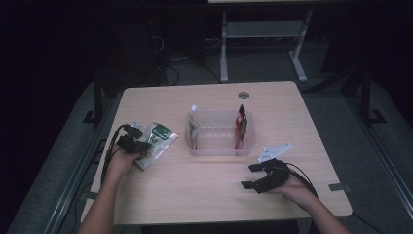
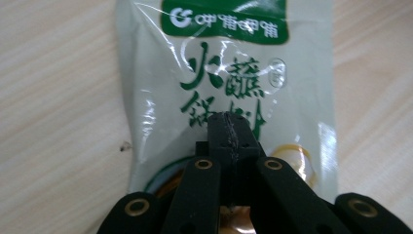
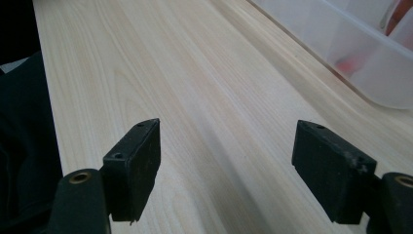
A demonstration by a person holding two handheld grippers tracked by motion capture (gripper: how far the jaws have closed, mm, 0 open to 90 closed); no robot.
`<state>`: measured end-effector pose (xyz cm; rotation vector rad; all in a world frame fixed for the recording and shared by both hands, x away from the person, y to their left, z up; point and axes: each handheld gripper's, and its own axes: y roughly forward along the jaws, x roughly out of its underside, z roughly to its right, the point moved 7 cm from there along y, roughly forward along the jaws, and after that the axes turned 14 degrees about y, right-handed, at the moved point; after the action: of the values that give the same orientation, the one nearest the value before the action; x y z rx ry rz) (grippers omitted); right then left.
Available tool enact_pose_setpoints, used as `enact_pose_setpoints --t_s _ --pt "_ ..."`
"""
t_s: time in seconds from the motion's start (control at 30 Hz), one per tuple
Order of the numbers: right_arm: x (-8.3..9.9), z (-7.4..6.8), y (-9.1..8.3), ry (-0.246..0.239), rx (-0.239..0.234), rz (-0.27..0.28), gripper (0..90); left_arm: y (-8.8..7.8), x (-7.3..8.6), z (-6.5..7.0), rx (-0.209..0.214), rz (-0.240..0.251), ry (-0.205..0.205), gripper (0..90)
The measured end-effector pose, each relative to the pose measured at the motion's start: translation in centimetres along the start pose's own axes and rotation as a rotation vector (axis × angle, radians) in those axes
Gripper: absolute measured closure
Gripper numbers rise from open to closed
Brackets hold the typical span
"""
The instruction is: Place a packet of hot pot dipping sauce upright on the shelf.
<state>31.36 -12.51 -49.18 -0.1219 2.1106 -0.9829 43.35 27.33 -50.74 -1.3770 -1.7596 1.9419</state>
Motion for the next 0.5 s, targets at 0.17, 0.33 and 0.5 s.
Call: enact_pose_setpoints --t_s 0.17,0.33,0.5 --pt "0.2 -0.2 0.3 -0.009 -0.007 -0.018 25.7 -0.5 0.5 1.3 0.053 0.004 0.009 90.0" --pt "0.3 -0.4 0.4 -0.026 -0.009 -0.029 25.7 -1.3 1.4 2.5 0.106 -0.003 0.031 90.0" --pt "0.3 -0.5 0.4 -0.028 -0.009 -0.029 25.7 -2.2 0.7 1.6 0.077 0.056 0.019 90.0"
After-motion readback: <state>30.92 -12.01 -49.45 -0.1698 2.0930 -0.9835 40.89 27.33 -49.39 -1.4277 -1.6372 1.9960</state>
